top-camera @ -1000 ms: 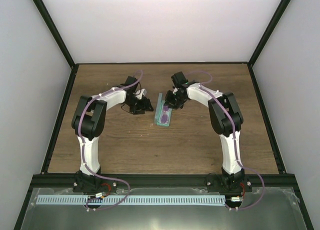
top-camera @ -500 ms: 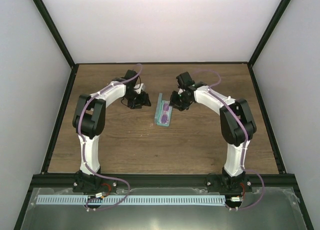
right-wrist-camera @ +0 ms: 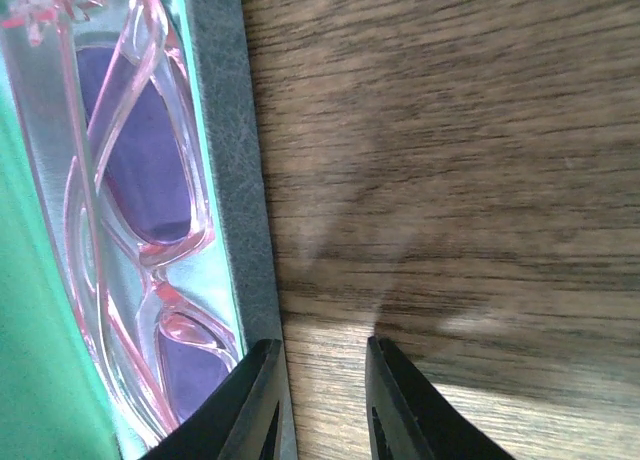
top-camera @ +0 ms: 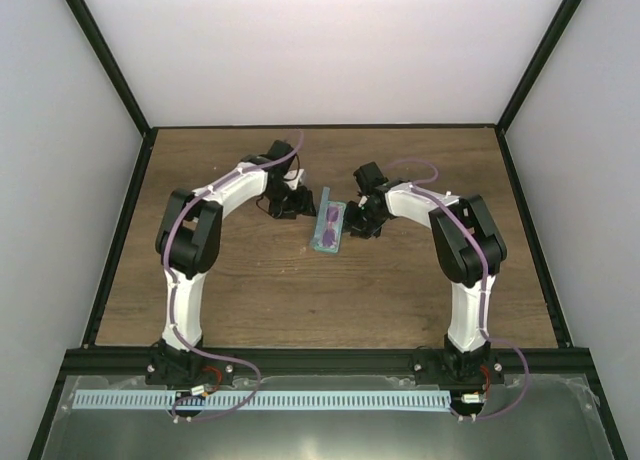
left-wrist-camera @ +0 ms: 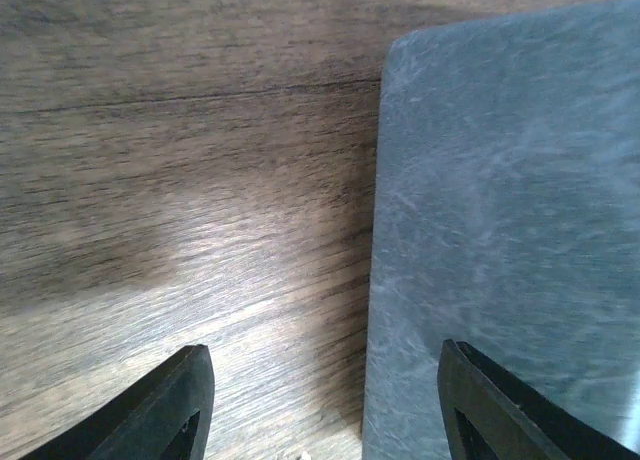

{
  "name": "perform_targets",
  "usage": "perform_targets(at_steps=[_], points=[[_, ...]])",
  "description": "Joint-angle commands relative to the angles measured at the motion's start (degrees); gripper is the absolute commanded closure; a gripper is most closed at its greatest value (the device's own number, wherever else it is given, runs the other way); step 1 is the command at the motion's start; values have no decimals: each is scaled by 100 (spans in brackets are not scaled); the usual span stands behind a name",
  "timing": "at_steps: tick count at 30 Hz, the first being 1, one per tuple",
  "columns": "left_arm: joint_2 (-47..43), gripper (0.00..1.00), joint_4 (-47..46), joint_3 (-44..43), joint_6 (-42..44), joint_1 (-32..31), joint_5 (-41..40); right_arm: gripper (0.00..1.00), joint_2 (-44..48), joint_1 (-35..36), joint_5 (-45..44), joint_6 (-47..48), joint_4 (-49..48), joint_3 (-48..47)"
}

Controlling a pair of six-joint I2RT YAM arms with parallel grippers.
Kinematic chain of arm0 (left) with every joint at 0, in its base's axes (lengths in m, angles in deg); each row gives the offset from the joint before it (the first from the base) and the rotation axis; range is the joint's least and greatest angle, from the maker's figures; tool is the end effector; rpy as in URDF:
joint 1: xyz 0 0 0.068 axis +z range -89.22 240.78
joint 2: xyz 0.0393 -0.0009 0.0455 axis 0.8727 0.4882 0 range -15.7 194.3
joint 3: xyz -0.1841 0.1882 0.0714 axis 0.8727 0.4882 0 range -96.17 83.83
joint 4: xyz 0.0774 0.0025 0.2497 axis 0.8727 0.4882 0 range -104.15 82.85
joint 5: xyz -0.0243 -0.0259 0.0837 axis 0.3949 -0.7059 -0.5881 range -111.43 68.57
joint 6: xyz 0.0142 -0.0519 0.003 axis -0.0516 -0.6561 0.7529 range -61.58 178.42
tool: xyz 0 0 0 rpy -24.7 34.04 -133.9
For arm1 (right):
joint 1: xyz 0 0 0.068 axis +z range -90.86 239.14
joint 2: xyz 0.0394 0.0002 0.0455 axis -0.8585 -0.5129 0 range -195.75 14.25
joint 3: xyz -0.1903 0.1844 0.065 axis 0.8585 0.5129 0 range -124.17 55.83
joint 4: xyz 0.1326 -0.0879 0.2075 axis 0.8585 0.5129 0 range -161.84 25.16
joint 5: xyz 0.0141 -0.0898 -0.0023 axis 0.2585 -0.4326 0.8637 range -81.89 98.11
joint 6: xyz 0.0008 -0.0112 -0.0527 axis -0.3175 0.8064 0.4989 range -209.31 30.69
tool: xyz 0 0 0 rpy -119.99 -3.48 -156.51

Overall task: Organize the sunglasses
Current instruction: Close the sunglasses case at the center of the board.

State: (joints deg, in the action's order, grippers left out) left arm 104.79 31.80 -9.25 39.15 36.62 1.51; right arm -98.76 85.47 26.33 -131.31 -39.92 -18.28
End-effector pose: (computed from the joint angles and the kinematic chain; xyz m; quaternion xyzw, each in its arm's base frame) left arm 0.3863 -0.1884 0.1791 0.0701 0.9676 -0.2352 0.0589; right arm 0.3420 0.1815 0.1475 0.1066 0.9681 0.2216 0.0484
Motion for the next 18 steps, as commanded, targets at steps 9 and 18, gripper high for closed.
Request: perform_targets(at_steps=[9,18], points=[[380,36,205,-138,11,-630,-123,75,-457,-22,328,73,-277,-34],[500,35,331,-205,72,-928,-101,75,-428,-21,419,113,-336,23]])
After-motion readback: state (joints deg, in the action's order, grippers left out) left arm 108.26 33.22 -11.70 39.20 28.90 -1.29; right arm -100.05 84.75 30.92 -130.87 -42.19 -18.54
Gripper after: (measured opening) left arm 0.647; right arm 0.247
